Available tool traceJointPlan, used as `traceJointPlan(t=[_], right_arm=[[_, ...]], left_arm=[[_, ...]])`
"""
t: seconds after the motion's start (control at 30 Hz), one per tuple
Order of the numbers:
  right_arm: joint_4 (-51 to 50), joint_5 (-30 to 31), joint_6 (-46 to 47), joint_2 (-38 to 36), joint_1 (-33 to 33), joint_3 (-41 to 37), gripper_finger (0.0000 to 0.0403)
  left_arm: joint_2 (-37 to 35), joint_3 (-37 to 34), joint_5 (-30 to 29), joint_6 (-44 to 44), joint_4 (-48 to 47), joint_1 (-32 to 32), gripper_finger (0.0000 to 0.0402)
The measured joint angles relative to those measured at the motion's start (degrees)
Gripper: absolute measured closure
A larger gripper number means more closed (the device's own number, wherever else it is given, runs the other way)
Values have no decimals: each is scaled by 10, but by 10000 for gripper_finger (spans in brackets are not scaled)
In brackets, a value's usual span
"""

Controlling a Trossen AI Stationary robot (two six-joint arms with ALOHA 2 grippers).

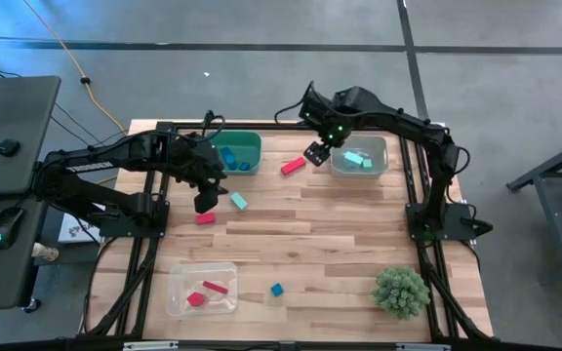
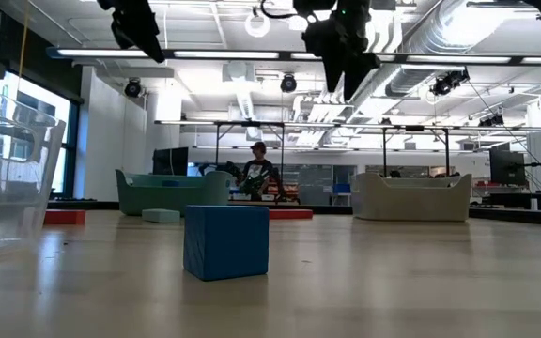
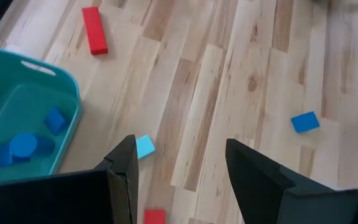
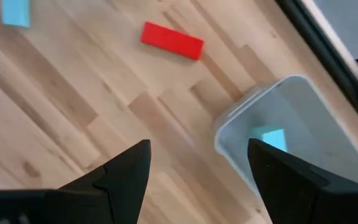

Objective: Sort & place blocks by color
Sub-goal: Put the red block into the transparent bin

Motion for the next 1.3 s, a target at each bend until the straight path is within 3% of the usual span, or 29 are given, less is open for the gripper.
traceJointPlan(t=[0.27,0.47,0.67,1.3], right_arm=[[-1,5,59,0,61,0,147],[-1,10,101,0,106,0,147],[-1,30,128,0,142,0,147],[-1,31,128,0,171,0,147]], left_arm=[[3,0,-5,-5,75,0,243],[3,0,-12,-14,77,0,243],[5,0,-9,11,13,-1,243],[10,-6,4,-85,-161,0,243]])
